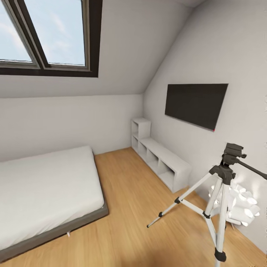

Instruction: Attach the digital camera to the camera tripod in the bedroom.

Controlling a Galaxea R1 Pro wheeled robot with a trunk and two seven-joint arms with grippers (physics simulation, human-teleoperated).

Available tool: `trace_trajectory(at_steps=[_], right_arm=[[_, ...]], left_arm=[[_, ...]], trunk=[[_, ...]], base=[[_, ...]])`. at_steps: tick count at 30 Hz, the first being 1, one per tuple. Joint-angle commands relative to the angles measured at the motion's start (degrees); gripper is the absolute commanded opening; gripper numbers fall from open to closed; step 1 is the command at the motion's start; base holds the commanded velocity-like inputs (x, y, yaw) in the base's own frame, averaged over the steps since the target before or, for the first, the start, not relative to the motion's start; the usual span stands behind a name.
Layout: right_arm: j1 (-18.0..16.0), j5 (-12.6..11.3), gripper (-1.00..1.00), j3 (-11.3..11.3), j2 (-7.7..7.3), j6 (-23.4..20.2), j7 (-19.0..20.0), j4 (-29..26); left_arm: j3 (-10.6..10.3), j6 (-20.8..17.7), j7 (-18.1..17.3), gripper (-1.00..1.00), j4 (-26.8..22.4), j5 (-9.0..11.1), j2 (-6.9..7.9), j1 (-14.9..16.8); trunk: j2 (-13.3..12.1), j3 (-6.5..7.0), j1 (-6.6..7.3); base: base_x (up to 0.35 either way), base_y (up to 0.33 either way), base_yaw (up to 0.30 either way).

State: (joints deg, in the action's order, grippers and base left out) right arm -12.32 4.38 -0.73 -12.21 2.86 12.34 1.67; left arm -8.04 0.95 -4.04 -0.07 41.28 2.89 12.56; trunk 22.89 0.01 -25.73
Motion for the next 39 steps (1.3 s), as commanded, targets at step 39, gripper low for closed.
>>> trace_trajectory(at_steps=[39], right_arm=[[-0.07, 0.37, 1.0, -0.14, -0.1, 0.3, 0.1, 0.18]], left_arm=[[-0.49, 0.19, -0.28, -1.0, 0.07, 0.6, -0.03, 0.01]], trunk=[[0.03, -0.02, -0.05]], base=[[0.127, 0.104, -0.243]])
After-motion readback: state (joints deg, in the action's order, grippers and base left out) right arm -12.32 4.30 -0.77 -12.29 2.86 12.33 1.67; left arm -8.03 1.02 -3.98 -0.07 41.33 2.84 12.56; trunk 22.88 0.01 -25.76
